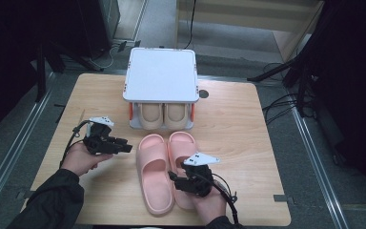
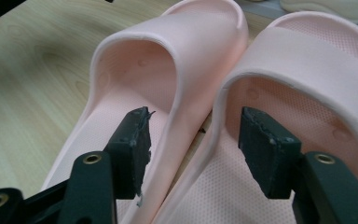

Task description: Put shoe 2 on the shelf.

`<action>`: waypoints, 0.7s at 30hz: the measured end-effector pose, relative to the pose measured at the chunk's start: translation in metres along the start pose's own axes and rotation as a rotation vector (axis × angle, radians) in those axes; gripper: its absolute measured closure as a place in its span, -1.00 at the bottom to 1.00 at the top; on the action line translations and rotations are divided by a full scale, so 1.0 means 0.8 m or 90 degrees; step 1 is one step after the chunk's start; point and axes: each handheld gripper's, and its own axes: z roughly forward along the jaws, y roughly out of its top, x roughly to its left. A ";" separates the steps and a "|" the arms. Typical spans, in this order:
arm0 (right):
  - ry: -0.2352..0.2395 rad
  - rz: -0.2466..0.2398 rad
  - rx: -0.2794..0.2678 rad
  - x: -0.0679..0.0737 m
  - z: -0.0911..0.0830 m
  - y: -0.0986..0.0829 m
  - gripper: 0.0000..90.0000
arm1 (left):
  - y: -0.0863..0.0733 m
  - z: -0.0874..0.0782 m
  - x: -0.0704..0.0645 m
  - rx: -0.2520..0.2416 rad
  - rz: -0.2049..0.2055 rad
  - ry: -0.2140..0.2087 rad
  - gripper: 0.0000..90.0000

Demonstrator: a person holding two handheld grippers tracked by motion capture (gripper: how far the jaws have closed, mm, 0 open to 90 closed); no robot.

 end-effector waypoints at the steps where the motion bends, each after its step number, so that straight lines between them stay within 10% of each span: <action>1: -0.002 0.003 0.001 0.001 0.003 0.000 -0.05 | 0.000 0.000 0.000 -0.001 -0.001 0.000 0.24; 21: -0.066 0.042 0.019 0.008 0.053 0.018 -0.22 | 0.000 0.001 0.000 0.003 0.002 0.006 0.22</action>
